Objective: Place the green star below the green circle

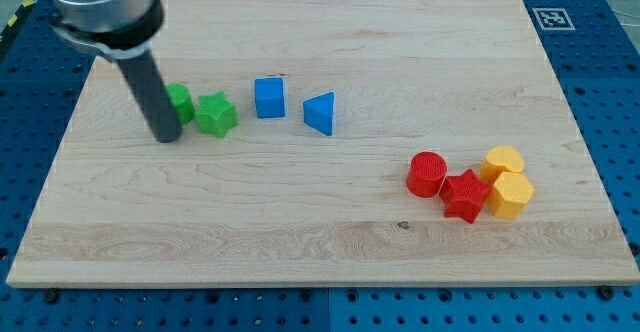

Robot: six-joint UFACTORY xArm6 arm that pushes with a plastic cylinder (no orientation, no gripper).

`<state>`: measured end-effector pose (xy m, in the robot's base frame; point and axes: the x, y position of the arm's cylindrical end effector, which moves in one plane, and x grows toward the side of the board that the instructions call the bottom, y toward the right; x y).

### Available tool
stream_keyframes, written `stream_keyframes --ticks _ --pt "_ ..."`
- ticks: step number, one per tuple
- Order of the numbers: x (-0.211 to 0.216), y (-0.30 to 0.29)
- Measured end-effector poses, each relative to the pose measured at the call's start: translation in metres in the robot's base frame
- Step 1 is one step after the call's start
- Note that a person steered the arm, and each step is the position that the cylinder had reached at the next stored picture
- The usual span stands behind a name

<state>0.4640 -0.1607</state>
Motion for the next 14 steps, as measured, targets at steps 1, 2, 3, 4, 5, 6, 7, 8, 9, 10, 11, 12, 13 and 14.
stream_keyframes --ticks 1,2,3,4,5,6,7,8,9,10,11,12,13,14 --pt "0.022 0.058" --pt "0.04 0.103" --pt "-0.005 0.107" --pt "-0.011 0.107" --pt "-0.011 0.104" --pt "-0.011 0.082" --pt "-0.011 0.08" --pt "-0.011 0.06" --pt "-0.011 0.053" --pt "-0.011 0.069" --pt "-0.018 0.069" --pt "-0.046 0.066" --pt "-0.047 0.066" --pt "-0.047 0.045"
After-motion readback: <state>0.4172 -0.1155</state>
